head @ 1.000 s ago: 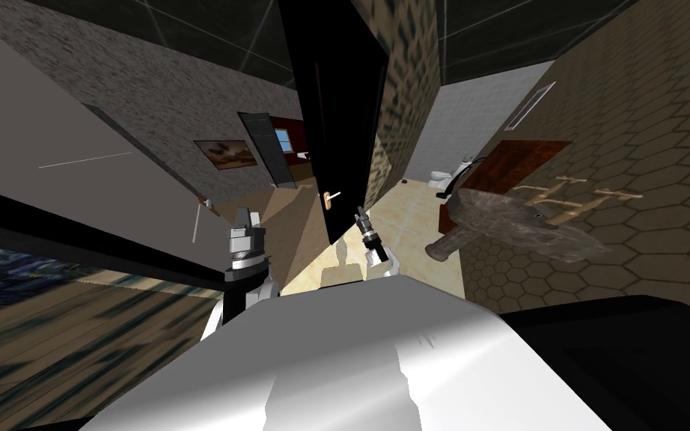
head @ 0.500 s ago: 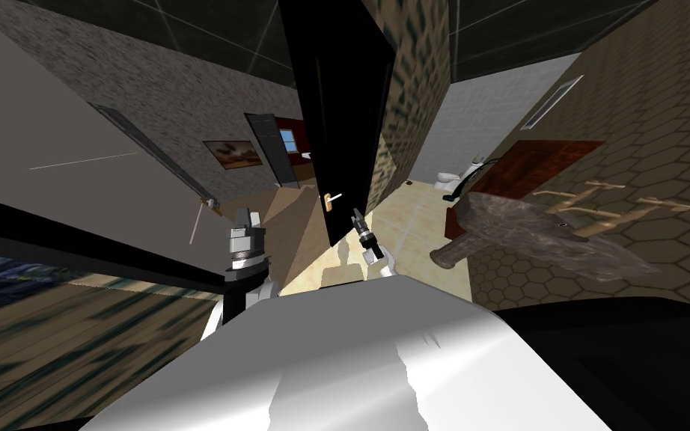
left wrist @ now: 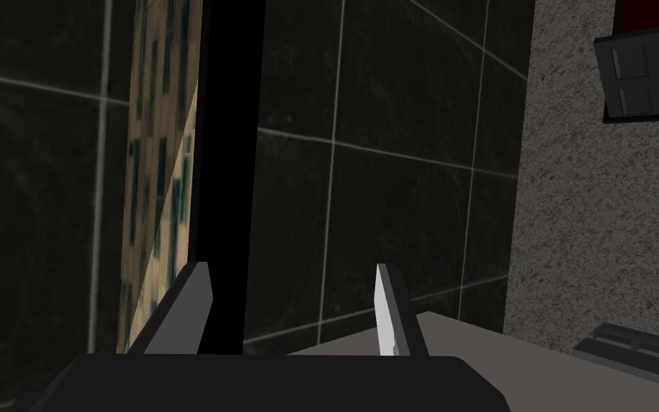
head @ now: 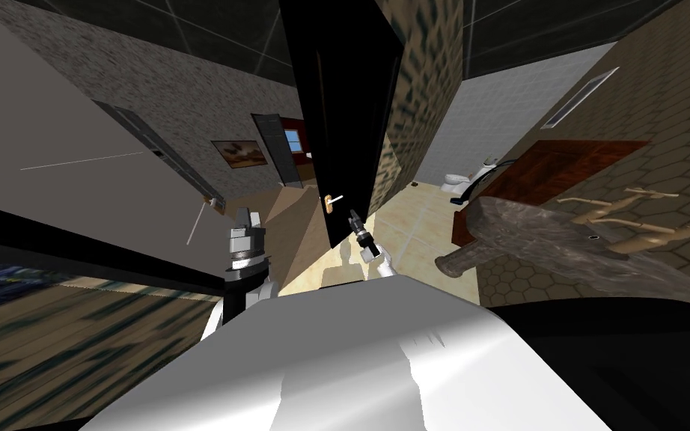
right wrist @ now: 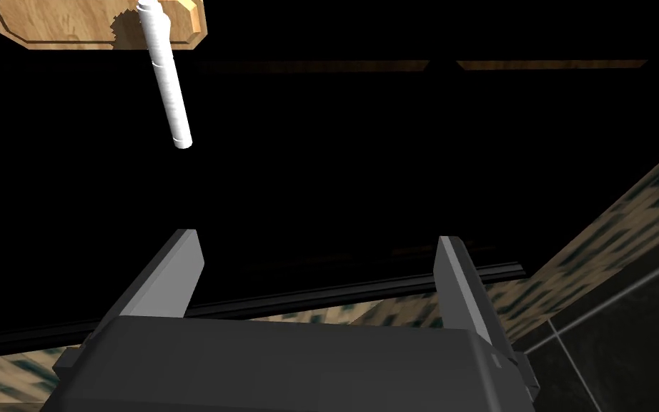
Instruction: Push the door open
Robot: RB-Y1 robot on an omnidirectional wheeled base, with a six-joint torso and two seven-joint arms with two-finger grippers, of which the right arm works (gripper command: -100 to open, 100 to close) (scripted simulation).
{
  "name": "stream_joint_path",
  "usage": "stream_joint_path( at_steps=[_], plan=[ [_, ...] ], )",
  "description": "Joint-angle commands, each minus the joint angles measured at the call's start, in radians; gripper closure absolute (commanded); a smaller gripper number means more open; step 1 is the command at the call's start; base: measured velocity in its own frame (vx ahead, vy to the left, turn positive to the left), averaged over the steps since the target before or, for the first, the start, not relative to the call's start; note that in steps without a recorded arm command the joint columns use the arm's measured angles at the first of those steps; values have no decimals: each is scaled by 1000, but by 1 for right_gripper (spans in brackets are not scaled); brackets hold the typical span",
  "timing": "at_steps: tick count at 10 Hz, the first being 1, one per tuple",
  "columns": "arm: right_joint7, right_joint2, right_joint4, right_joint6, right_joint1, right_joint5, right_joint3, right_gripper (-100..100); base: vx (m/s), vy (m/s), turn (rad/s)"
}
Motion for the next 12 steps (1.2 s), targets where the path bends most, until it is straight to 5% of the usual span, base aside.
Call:
stream_joint_path(
  at_steps=[1, 12],
  plan=[
    [-10, -1, 38, 0, -21, -2, 6, -100, 81, -67, 70],
    [-61, 4, 264, 13, -160, -9, 48, -100, 77, -69, 73]
  ],
)
